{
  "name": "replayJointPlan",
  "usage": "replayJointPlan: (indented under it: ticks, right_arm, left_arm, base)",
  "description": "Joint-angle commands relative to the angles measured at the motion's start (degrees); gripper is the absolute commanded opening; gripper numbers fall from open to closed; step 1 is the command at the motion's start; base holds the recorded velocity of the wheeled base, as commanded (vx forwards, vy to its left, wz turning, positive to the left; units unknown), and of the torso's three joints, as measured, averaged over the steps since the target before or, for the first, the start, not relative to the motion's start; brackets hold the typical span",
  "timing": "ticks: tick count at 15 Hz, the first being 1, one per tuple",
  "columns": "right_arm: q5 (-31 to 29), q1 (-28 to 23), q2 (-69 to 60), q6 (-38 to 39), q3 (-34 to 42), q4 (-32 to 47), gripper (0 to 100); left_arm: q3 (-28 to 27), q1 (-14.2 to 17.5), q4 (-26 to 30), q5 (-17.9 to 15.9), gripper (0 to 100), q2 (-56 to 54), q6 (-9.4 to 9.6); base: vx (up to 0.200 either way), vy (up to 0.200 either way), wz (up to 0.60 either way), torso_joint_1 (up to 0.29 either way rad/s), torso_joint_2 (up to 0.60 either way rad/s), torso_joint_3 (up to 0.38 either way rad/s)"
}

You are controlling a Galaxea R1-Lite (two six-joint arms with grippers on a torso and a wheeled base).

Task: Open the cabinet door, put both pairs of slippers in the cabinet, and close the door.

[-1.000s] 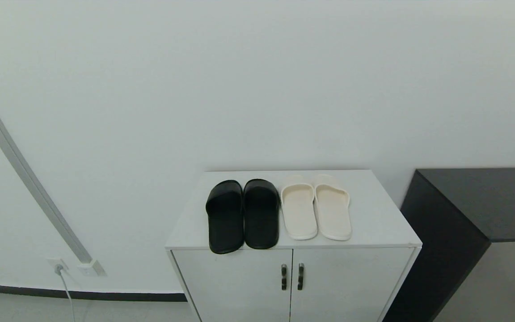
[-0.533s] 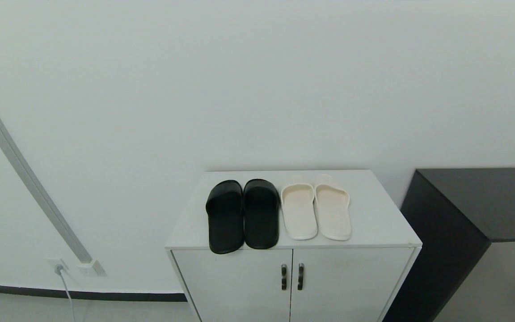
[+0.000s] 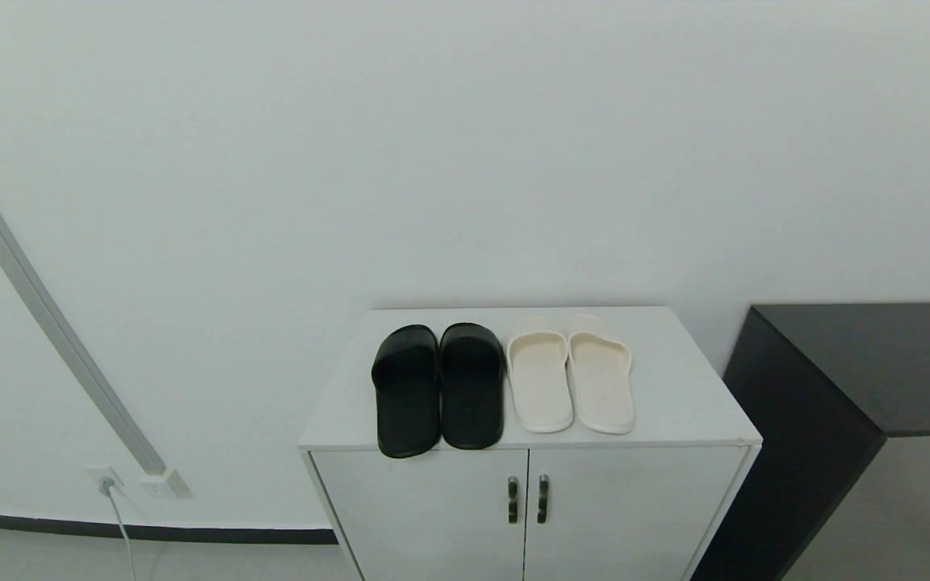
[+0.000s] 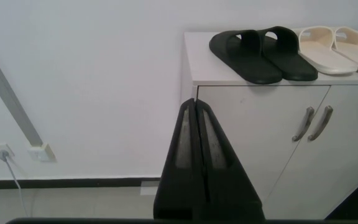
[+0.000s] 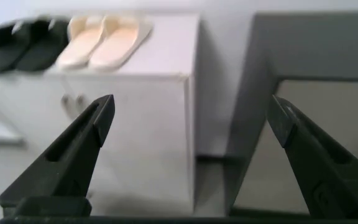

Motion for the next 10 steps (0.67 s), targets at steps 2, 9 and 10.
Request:
replayJointPlan:
  ticks: [2,9,10]
  right_arm:
    - [5.99,1.37,18.90,-0.07,-1.24,-3.80,100]
    - [-10.44,30.90,43.51,11.18,-10.47,-21.03,100]
    - [-14.93,35.65,46.58,12.06,-11.96,-21.91,100]
  left_arm:
    - [0.00,0.01,-0.01,-0.18,0,0.05,-0.15]
    - [0.00,0.01,-0.01,0.08,0,0.05,-0.33]
    - [0.00,0.01,-0.01,0.08,0,0.05,-0.33]
  base:
    - [0.000,0.000,0.00,0.000,0.00,0.000]
    - [0.000,0.000,0.00,0.000,0.00,0.000]
    - [0.000,0.000,0.00,0.000,0.00,0.000]
